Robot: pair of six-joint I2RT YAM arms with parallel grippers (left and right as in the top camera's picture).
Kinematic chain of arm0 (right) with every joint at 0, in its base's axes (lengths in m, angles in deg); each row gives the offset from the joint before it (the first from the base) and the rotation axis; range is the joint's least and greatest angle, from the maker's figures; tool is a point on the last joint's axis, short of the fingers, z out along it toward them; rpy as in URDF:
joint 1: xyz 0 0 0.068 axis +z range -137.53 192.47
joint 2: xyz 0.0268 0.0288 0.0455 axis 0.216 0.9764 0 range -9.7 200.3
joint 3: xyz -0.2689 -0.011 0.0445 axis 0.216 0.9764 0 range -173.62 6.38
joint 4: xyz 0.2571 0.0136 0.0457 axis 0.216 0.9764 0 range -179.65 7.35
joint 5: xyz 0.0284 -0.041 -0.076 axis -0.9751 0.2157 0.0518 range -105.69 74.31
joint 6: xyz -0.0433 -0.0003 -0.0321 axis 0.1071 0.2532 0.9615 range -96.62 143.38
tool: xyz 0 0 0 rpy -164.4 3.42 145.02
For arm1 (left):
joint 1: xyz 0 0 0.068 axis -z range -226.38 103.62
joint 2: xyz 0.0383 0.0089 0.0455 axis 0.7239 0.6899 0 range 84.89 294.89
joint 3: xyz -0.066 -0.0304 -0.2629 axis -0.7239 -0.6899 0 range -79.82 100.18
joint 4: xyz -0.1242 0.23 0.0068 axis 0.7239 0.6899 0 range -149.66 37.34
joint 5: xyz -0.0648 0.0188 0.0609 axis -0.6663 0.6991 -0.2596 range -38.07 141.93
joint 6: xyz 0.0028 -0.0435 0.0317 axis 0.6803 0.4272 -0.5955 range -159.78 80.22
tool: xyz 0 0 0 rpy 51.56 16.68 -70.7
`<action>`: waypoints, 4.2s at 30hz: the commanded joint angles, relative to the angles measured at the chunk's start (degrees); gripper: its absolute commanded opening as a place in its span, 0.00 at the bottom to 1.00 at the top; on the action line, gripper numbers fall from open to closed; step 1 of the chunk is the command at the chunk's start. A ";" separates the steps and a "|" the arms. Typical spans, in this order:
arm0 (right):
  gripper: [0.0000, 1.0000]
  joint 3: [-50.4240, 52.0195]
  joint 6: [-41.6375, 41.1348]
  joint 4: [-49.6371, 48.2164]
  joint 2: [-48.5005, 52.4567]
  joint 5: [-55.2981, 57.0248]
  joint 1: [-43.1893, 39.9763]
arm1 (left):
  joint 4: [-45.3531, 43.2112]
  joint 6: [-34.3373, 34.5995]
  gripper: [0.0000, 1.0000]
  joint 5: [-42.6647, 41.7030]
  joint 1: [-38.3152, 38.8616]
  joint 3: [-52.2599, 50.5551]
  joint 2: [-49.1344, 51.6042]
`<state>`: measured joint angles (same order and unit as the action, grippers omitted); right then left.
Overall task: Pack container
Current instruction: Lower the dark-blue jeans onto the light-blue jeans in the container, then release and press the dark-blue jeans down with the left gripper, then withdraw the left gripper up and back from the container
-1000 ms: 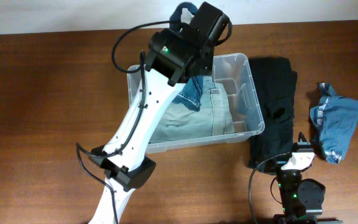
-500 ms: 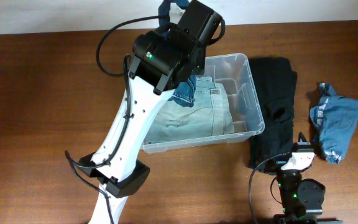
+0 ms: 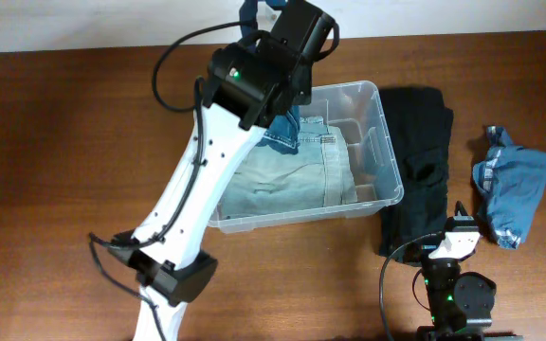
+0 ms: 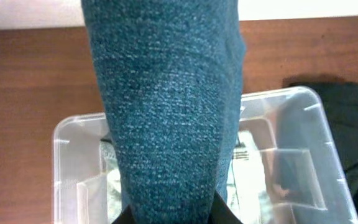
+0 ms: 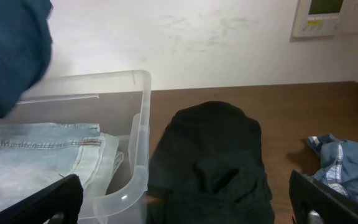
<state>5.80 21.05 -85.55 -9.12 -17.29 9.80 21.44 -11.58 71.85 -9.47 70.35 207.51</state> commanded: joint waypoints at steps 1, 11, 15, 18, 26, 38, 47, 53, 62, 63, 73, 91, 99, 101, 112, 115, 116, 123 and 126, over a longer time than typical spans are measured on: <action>0.99 0.26 0.39 0.24 -0.37 -0.33 0.04 | -12.50 0.63 0.01 -2.84 -0.72 -18.29 -10.88; 0.98 0.26 0.39 0.24 -0.37 -0.33 0.04 | -29.73 1.31 0.01 -29.75 -0.68 -34.40 -16.92; 0.98 0.26 0.39 0.24 -0.37 -0.33 0.04 | -32.92 1.31 0.01 -33.73 1.05 -34.40 -19.39; 0.98 0.26 0.39 0.24 -0.37 -0.33 0.04 | -33.75 1.31 0.01 -33.66 4.61 -34.40 -21.77; 0.98 0.26 0.39 0.24 -0.37 -0.33 0.04 | -33.75 7.06 0.01 -29.64 6.19 -42.77 -21.97; 0.99 0.26 0.39 0.24 -0.37 -0.33 0.04 | -34.27 17.64 0.01 -30.60 0.04 -62.99 -21.97; 0.98 0.26 0.39 0.24 -0.37 -0.33 0.04 | -25.29 12.04 1.00 -30.25 -10.91 -66.49 -23.39; 0.98 0.26 0.39 0.24 -0.37 -0.33 0.04 | -29.59 -2.43 1.00 -38.95 -19.26 -64.96 -31.91; 0.98 0.26 0.39 0.24 -0.37 -0.33 0.04 | -35.10 -30.82 0.89 -45.81 -9.27 -64.67 -32.52; 0.98 0.26 0.39 0.24 -0.37 -0.33 0.04 | -34.29 -33.70 0.80 -45.38 -8.15 -64.67 -31.67; 0.98 0.26 0.39 0.24 -0.37 -0.33 0.04 | -29.20 -50.62 0.56 -24.39 -2.16 -64.72 -7.67; 0.98 0.26 0.39 0.24 -0.37 -0.33 0.04 | -14.25 -49.33 0.87 -32.59 -2.16 -30.53 -8.26; 0.98 0.26 0.39 0.24 -0.37 -0.33 0.04 | -15.96 -49.07 0.84 -36.39 -1.64 -35.74 1.70; 0.98 0.26 0.39 0.24 -0.37 -0.33 0.04 | -15.23 -48.81 0.84 -41.77 -1.64 -35.93 7.26; 0.98 0.26 0.39 0.24 -0.37 -0.33 0.04 | -10.51 -44.22 0.76 -43.98 -5.62 -26.86 14.23; 0.98 0.26 0.39 0.24 -0.37 -0.33 0.04 | -3.15 -45.03 0.76 -43.91 -8.22 -17.03 13.60; 0.98 0.26 0.39 0.24 -0.37 -0.33 0.04 | -0.39 -45.35 0.77 -43.93 -9.01 -12.74 13.40; 0.98 0.26 0.39 0.24 -0.37 -0.33 0.04 | 7.98 -46.97 0.83 -29.64 -10.95 2.75 12.79; 0.98 0.26 0.39 0.24 -0.37 -0.33 0.04 | 8.61 -46.86 0.67 -25.81 -10.99 0.37 13.35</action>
<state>5.80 21.05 -85.55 -9.12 -17.29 9.80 29.25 -58.02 38.82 -20.64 72.67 220.48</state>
